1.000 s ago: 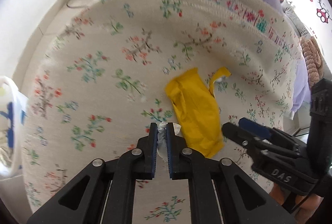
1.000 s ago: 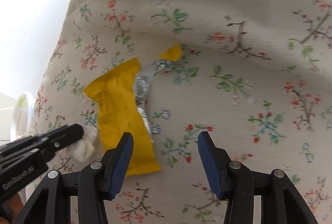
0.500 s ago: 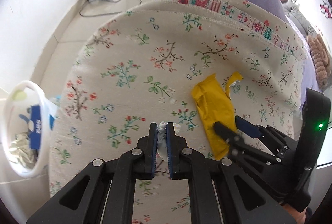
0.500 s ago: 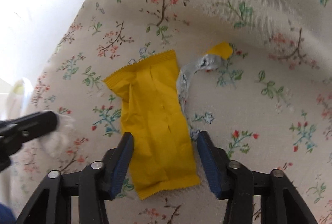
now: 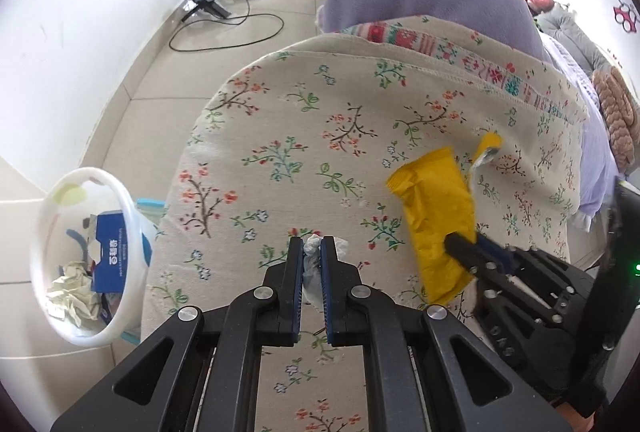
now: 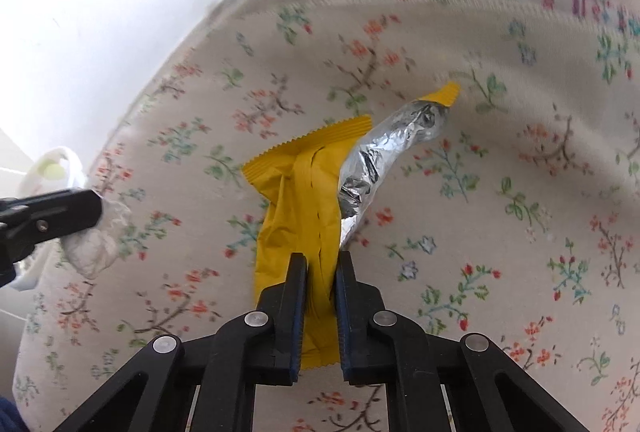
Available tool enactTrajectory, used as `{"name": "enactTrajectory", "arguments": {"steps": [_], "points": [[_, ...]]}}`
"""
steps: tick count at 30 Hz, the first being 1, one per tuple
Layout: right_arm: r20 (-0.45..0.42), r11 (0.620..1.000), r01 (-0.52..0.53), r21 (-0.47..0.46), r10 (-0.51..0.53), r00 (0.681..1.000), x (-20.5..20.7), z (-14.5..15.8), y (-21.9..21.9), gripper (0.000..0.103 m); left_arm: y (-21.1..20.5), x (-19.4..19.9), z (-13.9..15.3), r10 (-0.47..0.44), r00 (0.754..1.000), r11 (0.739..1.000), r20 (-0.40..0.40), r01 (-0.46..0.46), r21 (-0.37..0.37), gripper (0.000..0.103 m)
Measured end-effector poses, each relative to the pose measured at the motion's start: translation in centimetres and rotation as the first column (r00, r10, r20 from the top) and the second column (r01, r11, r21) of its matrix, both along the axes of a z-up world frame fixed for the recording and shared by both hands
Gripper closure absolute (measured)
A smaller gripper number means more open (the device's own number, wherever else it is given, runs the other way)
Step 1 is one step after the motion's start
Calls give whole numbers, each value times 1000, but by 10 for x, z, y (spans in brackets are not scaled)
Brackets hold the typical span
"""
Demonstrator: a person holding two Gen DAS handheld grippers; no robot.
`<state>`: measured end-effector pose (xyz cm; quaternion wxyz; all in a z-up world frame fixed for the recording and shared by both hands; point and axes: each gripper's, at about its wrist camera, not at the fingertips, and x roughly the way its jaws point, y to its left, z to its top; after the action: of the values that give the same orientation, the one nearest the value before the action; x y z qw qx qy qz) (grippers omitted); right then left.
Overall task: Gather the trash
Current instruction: 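Carry the yellow wrapper and tissue bit over the white basin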
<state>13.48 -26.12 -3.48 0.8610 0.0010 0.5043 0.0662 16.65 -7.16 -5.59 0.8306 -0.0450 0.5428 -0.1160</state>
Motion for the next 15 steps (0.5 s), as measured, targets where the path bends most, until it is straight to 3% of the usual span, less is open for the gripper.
{"name": "enactTrajectory", "arguments": {"steps": [15], "points": [[87, 998, -66, -8, 66, 994, -6, 25, 19, 92, 38, -5, 5, 50, 999, 999, 2, -50, -10, 94]]}}
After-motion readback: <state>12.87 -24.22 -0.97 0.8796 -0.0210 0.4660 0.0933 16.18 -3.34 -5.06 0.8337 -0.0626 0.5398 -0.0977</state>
